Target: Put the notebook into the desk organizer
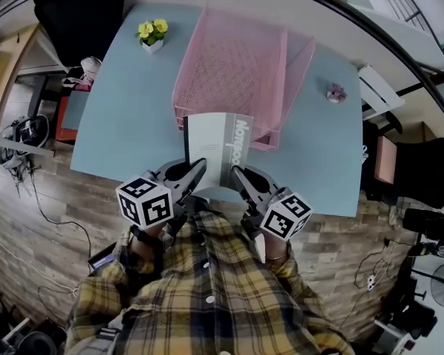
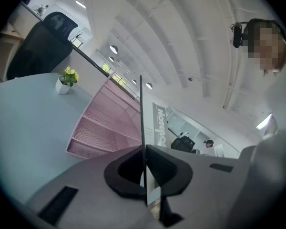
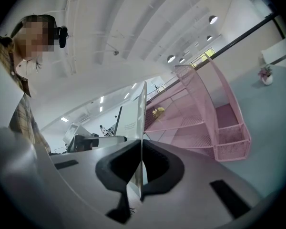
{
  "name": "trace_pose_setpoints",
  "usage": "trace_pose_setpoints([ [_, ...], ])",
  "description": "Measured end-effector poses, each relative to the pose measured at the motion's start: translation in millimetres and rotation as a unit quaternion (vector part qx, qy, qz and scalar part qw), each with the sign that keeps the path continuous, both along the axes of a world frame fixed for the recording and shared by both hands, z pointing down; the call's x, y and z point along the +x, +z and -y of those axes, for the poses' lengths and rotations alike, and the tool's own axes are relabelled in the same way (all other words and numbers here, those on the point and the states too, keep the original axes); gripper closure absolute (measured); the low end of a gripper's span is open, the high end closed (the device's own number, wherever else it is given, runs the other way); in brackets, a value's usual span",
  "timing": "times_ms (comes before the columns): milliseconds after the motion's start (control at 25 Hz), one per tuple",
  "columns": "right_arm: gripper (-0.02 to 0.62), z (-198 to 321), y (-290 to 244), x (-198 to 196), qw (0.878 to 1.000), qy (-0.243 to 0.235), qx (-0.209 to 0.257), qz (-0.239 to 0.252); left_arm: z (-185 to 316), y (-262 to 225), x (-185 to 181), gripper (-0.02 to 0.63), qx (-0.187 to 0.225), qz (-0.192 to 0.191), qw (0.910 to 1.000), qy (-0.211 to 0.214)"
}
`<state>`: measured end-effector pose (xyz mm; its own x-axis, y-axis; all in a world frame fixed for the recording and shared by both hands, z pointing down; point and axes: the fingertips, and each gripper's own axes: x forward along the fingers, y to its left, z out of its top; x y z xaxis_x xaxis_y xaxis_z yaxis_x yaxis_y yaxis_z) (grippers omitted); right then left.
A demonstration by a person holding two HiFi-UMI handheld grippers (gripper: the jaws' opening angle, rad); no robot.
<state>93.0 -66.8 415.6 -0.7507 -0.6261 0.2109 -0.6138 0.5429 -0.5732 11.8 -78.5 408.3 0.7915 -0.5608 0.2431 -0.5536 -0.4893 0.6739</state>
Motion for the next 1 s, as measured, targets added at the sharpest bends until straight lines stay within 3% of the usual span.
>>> trace_pose_setpoints([
  [1000, 0.583, -16.0, 45.6, -12.6, 0.997, 0.040, -0.062, -0.021, -8.0, 47.2, -9.7, 0.600, -0.071, -0.002, 0.9960, 0.054],
])
